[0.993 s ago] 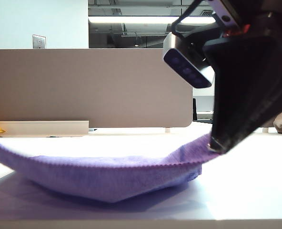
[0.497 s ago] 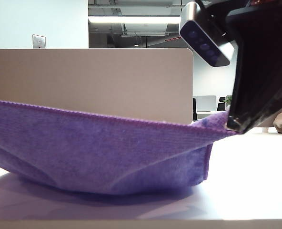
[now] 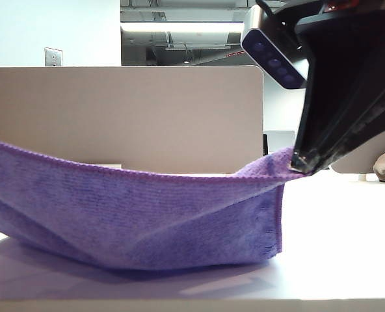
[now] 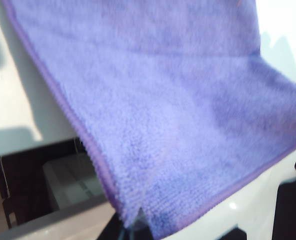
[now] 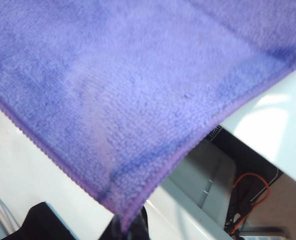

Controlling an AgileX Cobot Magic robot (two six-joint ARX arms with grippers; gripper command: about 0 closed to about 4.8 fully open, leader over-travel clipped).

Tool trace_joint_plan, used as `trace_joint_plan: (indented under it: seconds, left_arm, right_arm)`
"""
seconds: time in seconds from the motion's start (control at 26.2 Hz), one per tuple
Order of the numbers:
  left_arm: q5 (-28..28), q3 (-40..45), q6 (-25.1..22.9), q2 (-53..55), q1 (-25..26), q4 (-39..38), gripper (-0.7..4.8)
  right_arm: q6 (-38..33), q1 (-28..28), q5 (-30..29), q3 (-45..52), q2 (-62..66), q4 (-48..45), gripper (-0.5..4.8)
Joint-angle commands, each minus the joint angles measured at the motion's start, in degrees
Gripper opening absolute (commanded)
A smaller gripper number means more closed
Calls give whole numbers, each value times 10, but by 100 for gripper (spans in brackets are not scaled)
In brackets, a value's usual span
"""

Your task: Fold the bottom of the cloth upward, then fold it vertically to form a square shape.

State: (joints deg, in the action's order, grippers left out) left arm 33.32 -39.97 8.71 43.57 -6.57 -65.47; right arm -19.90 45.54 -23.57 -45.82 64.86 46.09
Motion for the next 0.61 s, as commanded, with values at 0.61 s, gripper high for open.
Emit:
trace_joint_plan:
  seconds: [0.61]
  left_arm:
    - [14,67,110,-148,0,84,-3]
  right_arm:
    - [-12,-2,49,2,-69,-29,-1]
